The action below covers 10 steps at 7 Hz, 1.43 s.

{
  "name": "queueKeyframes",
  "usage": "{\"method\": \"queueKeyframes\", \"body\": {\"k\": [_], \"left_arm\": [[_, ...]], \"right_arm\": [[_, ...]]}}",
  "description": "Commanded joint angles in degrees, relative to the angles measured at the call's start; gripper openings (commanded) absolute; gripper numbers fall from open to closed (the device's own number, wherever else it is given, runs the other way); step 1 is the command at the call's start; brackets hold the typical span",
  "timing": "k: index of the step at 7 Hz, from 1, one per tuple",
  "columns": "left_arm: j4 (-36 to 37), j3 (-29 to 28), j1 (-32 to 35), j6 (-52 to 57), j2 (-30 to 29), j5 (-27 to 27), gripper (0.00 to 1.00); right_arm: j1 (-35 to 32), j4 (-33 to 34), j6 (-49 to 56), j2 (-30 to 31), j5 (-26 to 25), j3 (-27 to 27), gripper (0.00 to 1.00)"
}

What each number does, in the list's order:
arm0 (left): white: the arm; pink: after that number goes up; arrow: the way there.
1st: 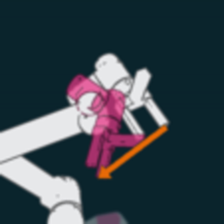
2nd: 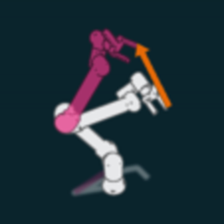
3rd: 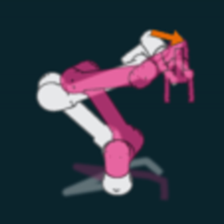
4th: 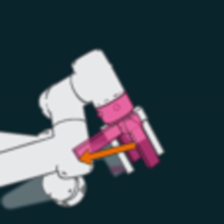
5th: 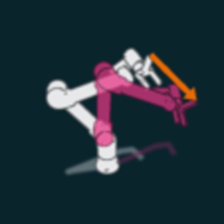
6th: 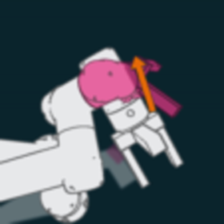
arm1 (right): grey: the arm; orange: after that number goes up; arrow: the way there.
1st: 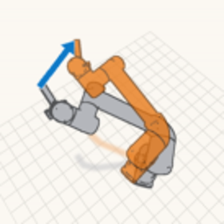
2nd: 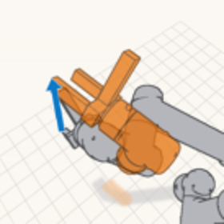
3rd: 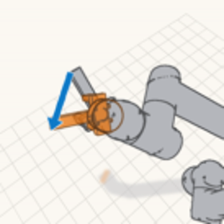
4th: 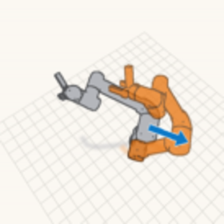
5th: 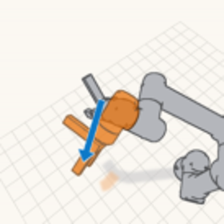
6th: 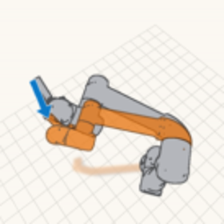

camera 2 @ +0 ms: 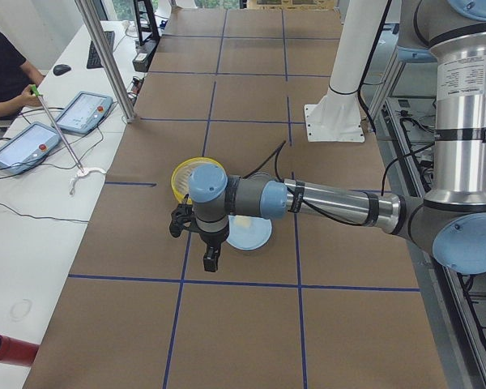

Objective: Place bun in steamer
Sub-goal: 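Move the left gripper toward the light blue plate with the bun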

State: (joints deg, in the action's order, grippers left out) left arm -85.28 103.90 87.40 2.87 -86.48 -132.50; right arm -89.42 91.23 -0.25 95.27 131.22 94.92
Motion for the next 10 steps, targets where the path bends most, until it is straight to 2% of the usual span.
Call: {"method": "queueKeyframes", "body": {"k": [1,3,5,6,7,8,10], "left_arm": [[0.4,5.1,-3.6,-2.2,-0.6,0.1,1.00],[0.1,12.3,-11.9,-15.9,-0.7,0.3,1.00],[-0.6,13.3,-20.5,-22.8,-0.9,0.7,1.00],[-5.3,13.4,-25.7,-32.4,-0.8,6.1,1.00],[-8.7,12.9,-29.3,-38.6,-0.1,8.1,1.00],[-10.4,11.0,-30.4,-39.2,-0.1,8.2,1.00],[-20.3,5.9,-31.8,-42.0,2.2,10.2,1.00]], "right_arm": [[0.0,0.0,0.0,0.0,0.0,0.0,1.00],[0.0,0.0,0.0,0.0,0.0,0.0,1.00],[0.0,0.0,0.1,0.0,0.0,0.0,1.00],[0.0,0.0,0.0,0.0,0.0,0.0,1.00],[0.0,0.0,0.0,0.0,0.0,0.0,1.00],[0.0,0.0,0.0,0.0,0.0,0.0,1.00],[0.0,0.0,0.0,0.0,0.0,0.0,1.00]]}}
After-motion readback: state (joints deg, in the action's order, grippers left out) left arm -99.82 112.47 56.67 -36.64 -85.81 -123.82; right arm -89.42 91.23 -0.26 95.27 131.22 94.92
